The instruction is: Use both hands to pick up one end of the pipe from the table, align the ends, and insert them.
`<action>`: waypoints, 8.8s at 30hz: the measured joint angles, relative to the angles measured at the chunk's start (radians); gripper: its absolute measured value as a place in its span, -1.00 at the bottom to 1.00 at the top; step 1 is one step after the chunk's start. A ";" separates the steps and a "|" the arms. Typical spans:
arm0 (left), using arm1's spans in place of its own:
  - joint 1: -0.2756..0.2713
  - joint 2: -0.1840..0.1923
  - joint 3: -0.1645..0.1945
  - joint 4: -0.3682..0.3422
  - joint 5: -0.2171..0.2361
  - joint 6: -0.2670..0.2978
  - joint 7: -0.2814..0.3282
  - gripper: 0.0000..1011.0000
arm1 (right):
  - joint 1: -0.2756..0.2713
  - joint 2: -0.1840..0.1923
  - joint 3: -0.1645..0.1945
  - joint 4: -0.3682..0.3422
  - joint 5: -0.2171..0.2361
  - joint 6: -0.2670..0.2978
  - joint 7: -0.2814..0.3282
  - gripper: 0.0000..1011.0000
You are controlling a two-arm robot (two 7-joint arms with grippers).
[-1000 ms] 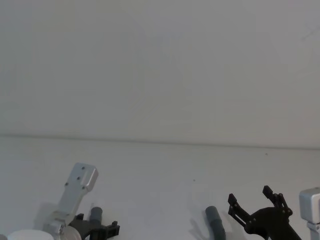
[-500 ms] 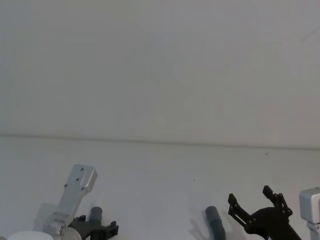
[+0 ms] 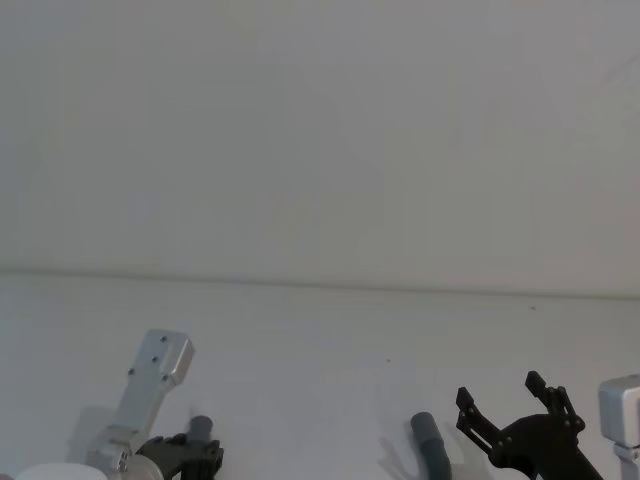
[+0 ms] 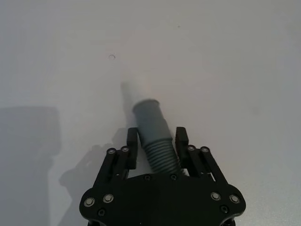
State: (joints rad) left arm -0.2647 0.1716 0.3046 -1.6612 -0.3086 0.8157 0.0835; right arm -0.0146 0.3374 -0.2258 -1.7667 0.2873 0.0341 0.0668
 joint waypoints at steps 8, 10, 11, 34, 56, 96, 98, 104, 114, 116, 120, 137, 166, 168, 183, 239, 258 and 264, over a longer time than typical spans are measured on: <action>0.001 -0.001 -0.001 0.001 0.001 -0.001 -0.001 -0.34 | 0.000 0.000 0.000 0.000 0.000 0.000 0.000 0.98; 0.001 -0.001 -0.001 0.001 0.001 -0.001 -0.001 -0.33 | 0.000 0.000 0.000 0.000 0.000 0.000 0.000 0.98; 0.001 -0.001 -0.001 0.001 0.001 -0.001 -0.001 -0.34 | 0.000 0.000 0.000 0.000 0.000 0.000 0.000 0.98; -0.002 -0.002 0.000 0.002 0.001 -0.001 -0.005 -0.34 | 0.000 0.000 0.000 0.000 0.000 0.000 0.000 0.98; -0.119 0.114 0.112 0.069 0.058 -0.138 -0.205 -0.33 | 0.000 0.000 0.000 0.000 0.000 0.000 0.000 0.98; -0.207 0.301 0.222 0.196 0.120 -0.729 -0.628 -0.33 | 0.000 0.000 0.000 0.000 0.000 0.000 0.000 0.98; -0.207 0.304 0.222 0.198 0.122 -0.741 -0.634 -0.34 | 0.000 0.000 0.000 0.000 0.000 0.000 0.000 0.98; -0.206 0.313 0.220 0.207 0.125 -0.772 -0.650 -0.34 | 0.000 0.000 0.000 0.000 0.000 0.000 0.000 0.98; -0.205 0.321 0.218 0.216 0.129 -0.803 -0.666 -0.34 | 0.000 0.000 0.000 0.000 0.000 0.000 0.000 0.98; -0.205 0.322 0.218 0.217 0.130 -0.806 -0.668 -0.33 | 0.000 0.000 -0.001 0.000 -0.002 0.002 0.000 0.98; -0.205 0.323 0.218 0.218 0.130 -0.811 -0.670 -0.34 | 0.001 0.001 -0.004 -0.001 -0.007 0.019 0.001 0.98; -0.205 0.326 0.217 0.221 0.132 -0.821 -0.675 -0.34 | 0.017 0.017 -0.018 -0.053 -0.015 0.260 0.003 0.98; -0.205 0.327 0.217 0.221 0.131 -0.824 -0.677 -0.34 | 0.077 -0.070 -0.056 -0.081 -0.042 0.606 -0.103 0.98; -0.205 0.327 0.217 0.221 0.131 -0.824 -0.677 -0.34 | 0.080 -0.077 -0.063 -0.080 -0.047 0.616 -0.109 0.98; -0.205 0.327 0.217 0.221 0.131 -0.824 -0.677 -0.34 | 0.098 -0.112 -0.092 -0.046 -0.098 0.632 -0.154 0.98; -0.205 0.327 0.217 0.221 0.132 -0.824 -0.677 -0.34 | 0.083 -0.151 -0.116 -0.015 -0.185 0.670 -0.204 0.74; -0.205 0.327 0.217 0.221 0.131 -0.824 -0.677 -0.34 | 0.081 -0.153 -0.115 -0.017 -0.186 0.674 -0.204 -0.45; -0.205 0.327 0.217 0.221 0.131 -0.824 -0.677 -0.34 | 0.081 -0.153 -0.115 -0.017 -0.186 0.674 -0.204 -0.53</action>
State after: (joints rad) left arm -0.4700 0.4983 0.5217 -1.4398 -0.1771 -0.0084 -0.5933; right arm 0.0663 0.1846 -0.3412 -1.7836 0.1010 0.7081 -0.1372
